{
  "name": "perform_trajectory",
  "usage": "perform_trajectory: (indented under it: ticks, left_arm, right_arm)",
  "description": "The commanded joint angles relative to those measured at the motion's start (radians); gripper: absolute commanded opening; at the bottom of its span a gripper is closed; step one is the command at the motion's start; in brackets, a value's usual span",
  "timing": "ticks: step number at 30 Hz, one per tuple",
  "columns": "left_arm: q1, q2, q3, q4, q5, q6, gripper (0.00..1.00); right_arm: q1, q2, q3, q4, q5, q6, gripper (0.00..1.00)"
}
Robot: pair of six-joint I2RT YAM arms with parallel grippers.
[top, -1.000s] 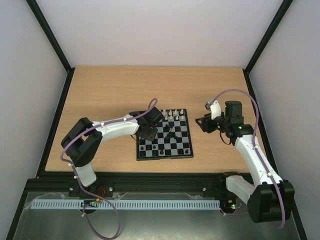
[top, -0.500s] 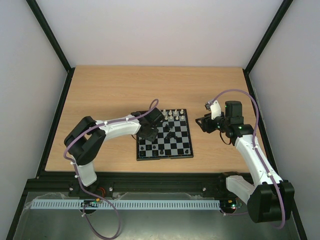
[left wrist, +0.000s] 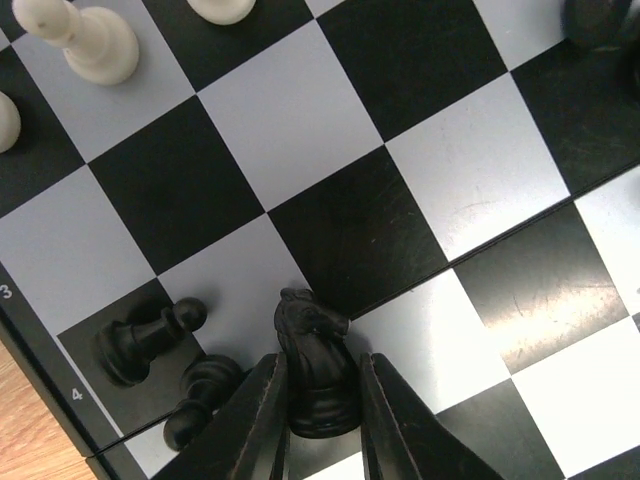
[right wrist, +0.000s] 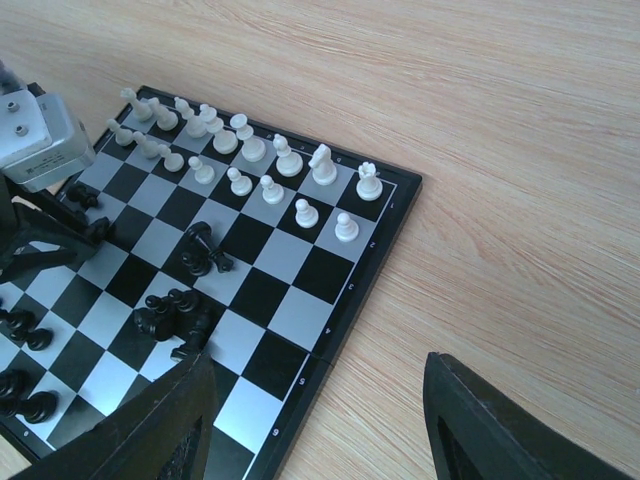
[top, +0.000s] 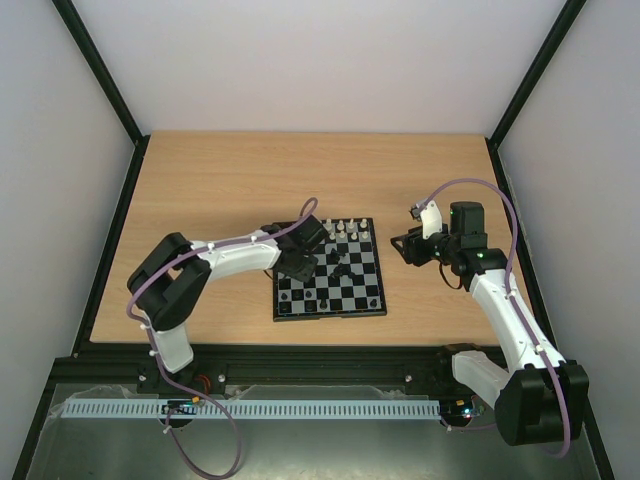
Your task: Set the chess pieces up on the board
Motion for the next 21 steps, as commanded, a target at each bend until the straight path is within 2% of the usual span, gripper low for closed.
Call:
perform_trajectory:
  ticks: [1,6,11,16,21]
  left_arm:
    - [-0.013,-0.065,-0.054,0.053,0.008,0.052,0.12]
    - [-0.083,-0.191,-0.119,0.147,-0.021,0.064,0.11]
    - [-0.144,-0.344,-0.22,0.291,-0.016,0.09,0.11]
    - [-0.196,-0.454,-0.278,0.38,0.013,0.136,0.11]
    - [-0.224,-0.5,-0.295,0.409,0.025,0.167,0.12]
  right_arm:
    - [-0.006,0.006,0.004,-0.035,-0.041,0.031,0.59]
    - [-0.006,0.083,0.086,-0.086,-0.178,0.074,0.58]
    - [0.008,0.303,0.242,-0.247,-0.37,0.062,0.55]
    - [0.099,0.502,0.407,-0.446,-0.516,0.013,0.51]
    - [0.175,0.589,0.45,-0.515,-0.602,-0.006,0.51]
